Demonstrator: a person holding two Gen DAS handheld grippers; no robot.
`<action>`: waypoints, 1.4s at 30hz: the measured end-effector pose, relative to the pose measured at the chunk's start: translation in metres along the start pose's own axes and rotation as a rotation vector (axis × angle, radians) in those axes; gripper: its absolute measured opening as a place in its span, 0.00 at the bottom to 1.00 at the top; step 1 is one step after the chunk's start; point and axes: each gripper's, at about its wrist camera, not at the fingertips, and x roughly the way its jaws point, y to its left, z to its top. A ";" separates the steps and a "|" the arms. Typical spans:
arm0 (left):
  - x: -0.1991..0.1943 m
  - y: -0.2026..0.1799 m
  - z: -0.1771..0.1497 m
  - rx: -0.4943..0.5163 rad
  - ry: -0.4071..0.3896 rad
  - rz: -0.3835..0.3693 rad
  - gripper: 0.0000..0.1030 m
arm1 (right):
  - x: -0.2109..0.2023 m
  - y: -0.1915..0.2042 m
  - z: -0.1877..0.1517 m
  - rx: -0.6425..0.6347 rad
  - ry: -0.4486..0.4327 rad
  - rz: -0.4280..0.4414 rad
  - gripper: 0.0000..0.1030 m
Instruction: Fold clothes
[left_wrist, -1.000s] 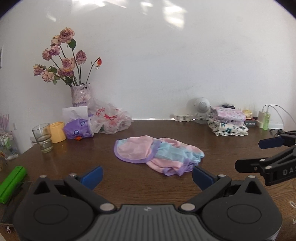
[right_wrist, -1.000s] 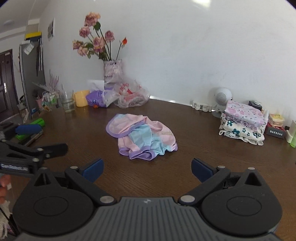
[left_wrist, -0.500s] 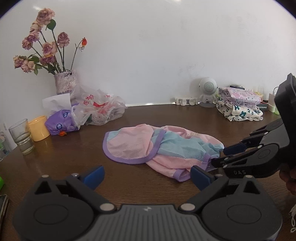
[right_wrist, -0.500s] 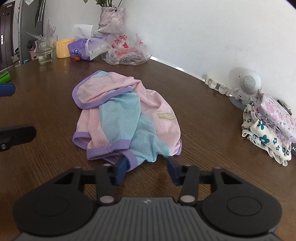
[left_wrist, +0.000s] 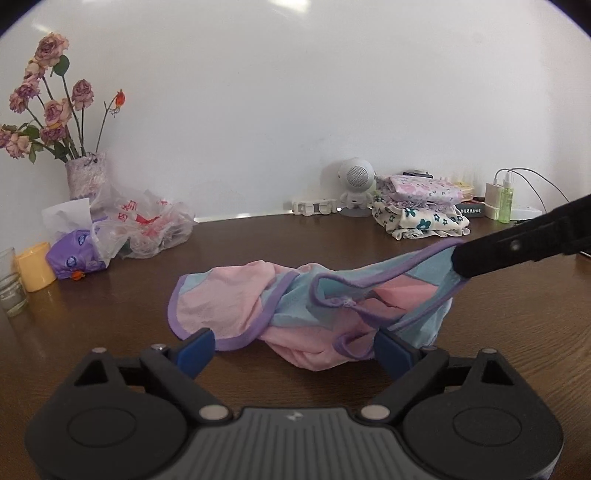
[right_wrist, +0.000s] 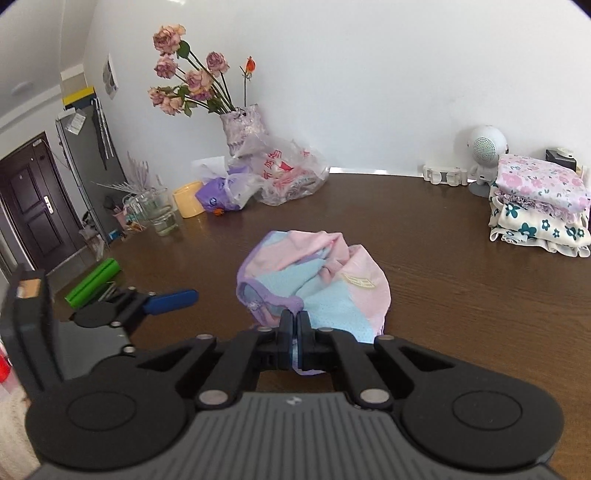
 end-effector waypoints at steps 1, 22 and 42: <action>-0.004 -0.004 -0.002 -0.011 0.009 -0.023 0.89 | -0.012 0.002 -0.005 0.013 -0.008 0.011 0.01; -0.081 -0.107 -0.045 0.182 0.039 -0.277 0.08 | -0.155 0.021 -0.064 0.104 -0.143 0.046 0.01; -0.044 -0.105 0.002 0.190 0.237 -0.264 0.64 | -0.169 -0.074 -0.113 0.409 -0.029 -0.234 0.04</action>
